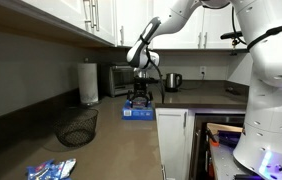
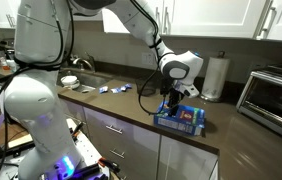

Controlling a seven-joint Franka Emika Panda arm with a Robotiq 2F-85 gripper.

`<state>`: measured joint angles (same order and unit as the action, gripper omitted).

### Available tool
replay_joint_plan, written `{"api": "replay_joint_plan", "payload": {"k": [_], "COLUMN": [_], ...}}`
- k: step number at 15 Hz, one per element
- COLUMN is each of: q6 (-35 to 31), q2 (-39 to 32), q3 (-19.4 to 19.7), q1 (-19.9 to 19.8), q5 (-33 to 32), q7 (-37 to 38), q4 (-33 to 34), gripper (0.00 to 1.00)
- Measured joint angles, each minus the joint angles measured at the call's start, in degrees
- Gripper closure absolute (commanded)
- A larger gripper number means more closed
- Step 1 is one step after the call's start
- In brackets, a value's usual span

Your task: Set the box upright on the counter

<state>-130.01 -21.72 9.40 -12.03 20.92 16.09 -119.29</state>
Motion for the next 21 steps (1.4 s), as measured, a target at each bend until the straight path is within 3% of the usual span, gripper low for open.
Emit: {"api": "replay_joint_plan", "payload": {"k": [14, 21], "q6": [-0.04, 0.01], "q2": [10.37, 20.07], "q3": [-3.50, -2.63], "q1": [6.61, 7.34], "q5": [-1.03, -11.49], "q7": [0.00, 0.24], "q4": [-15.11, -18.26], "gripper": [0.00, 0.00]}}
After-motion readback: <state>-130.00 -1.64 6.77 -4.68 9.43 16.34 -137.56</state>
